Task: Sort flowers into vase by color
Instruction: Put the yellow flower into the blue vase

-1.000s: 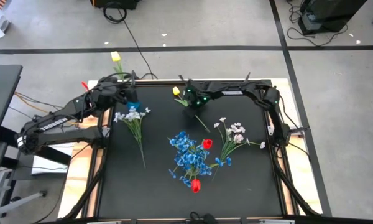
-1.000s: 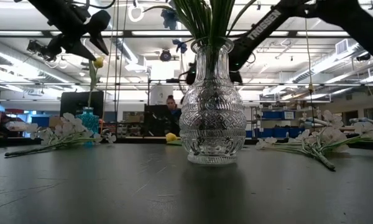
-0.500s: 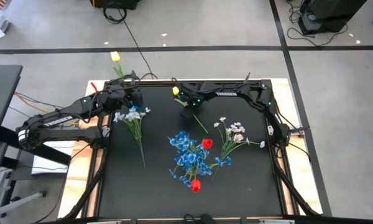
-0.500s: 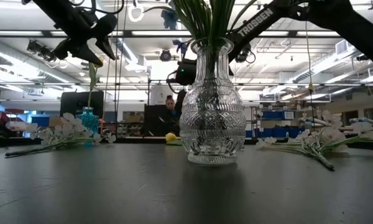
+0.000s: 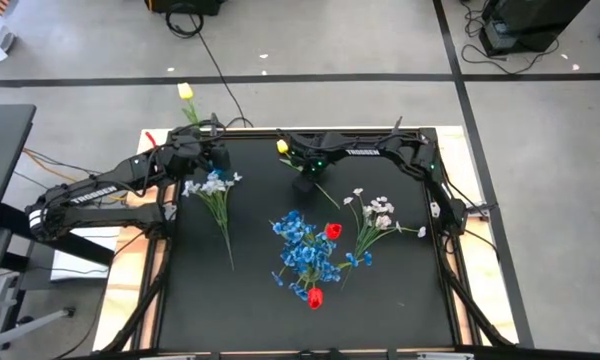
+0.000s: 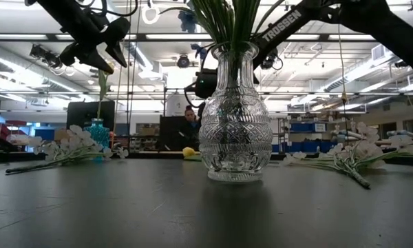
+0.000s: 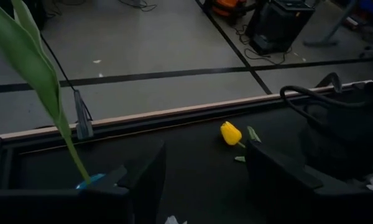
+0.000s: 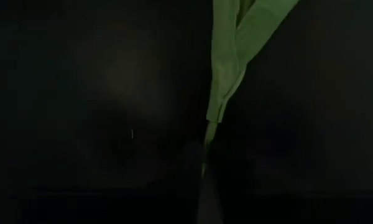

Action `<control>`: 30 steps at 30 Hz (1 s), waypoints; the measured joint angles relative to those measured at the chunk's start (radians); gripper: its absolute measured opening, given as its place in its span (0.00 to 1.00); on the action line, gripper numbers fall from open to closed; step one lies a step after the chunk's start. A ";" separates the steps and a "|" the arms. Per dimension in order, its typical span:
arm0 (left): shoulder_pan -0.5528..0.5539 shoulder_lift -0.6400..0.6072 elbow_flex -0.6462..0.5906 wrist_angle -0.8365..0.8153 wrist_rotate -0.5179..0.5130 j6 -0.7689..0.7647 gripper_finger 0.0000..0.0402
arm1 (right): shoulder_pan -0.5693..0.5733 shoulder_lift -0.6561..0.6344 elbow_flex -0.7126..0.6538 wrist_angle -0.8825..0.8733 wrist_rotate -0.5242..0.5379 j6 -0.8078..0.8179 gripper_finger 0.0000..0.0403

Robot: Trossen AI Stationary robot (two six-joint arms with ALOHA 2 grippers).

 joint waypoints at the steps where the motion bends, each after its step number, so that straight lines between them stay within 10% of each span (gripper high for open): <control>1: 0.000 0.000 0.000 0.000 0.000 0.000 0.56 | 0.001 -0.003 -0.002 0.001 0.000 -0.001 0.08; 19: -0.060 0.000 0.000 0.136 0.043 -0.022 0.56 | -0.038 -0.270 -0.012 0.082 -0.094 0.035 0.01; 30: -0.116 0.025 -0.001 0.461 0.175 0.126 0.55 | -0.040 -0.517 -0.010 0.389 -0.381 -0.091 0.01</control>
